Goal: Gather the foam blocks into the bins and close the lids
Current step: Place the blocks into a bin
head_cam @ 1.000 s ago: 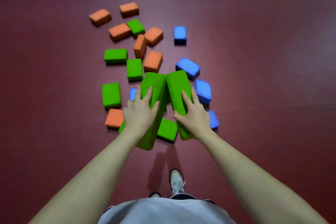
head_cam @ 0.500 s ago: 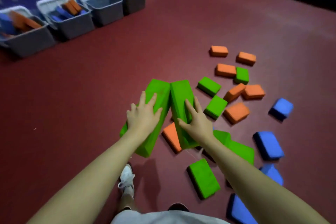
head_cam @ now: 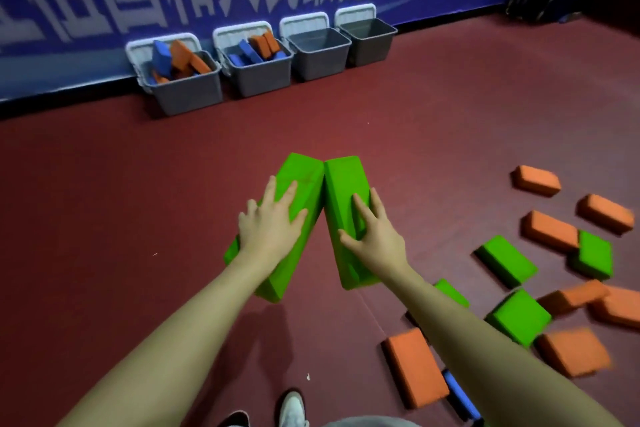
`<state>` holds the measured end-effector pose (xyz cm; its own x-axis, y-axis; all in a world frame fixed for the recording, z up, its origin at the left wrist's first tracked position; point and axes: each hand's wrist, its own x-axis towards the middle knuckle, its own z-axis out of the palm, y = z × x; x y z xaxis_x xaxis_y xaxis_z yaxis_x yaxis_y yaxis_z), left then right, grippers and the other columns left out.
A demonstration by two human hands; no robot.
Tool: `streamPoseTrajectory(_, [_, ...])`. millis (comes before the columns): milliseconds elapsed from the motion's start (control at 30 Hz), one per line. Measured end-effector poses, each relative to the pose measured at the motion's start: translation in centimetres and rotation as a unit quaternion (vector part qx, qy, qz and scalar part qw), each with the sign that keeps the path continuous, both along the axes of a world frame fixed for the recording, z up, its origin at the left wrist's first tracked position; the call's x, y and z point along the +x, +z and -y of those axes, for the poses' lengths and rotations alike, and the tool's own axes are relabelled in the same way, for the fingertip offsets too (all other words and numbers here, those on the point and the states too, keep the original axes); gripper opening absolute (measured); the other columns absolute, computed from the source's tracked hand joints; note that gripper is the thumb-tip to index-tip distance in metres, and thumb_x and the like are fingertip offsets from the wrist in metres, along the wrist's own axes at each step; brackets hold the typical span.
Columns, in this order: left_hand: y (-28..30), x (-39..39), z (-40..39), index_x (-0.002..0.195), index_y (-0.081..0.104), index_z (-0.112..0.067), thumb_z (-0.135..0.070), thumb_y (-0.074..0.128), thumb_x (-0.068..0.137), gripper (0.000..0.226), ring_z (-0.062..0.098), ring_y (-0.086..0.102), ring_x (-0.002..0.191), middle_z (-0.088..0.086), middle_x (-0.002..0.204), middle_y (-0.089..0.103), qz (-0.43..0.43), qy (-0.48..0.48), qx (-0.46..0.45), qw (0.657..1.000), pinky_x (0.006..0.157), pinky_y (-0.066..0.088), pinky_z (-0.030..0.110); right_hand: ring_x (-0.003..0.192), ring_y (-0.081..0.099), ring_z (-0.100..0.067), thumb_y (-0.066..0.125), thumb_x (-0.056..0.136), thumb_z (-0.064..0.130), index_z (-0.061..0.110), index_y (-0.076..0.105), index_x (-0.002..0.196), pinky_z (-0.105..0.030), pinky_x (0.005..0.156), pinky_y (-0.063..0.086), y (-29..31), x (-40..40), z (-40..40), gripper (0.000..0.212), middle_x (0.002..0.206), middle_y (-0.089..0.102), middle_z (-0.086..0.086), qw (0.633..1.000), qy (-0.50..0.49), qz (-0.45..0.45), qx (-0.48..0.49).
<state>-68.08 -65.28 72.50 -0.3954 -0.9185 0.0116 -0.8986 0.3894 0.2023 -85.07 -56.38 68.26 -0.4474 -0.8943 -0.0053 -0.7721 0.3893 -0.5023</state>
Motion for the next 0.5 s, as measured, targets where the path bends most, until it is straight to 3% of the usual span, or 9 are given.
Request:
streamPoseTrajectory(233, [0.2,-1.9,11.6,0.150,0.021,-0.040,-0.055,0.039,0.095,0.059,0.037,0.043,0.124,-0.002,0.161,0.010,-0.007,0.051,0.000,0.999,0.097,0.039,0.041,0.126,0.049,-0.024,0.062,0.084,0.051,0.036,0.027,0.149,-0.038,0.083,0.048,0.4,-2.3,13.3,0.075,0.161,0.002,0.012,0.999,0.040,-0.012,-0.011])
streamPoseTrajectory(500, [0.6,-11.8,26.1,0.149,0.023,-0.040,-0.055,0.041,0.095,0.059,0.038,0.043,0.125,-0.002,0.160,0.012,-0.027,0.082,-0.015,0.996,0.098,0.039,0.043,0.121,0.053,-0.023,0.061,0.085,0.052,0.037,0.028,0.149,-0.036,0.083,0.048,1.0,-12.7,28.7,0.073,0.161,0.004,0.012,0.997,0.068,-0.016,-0.036])
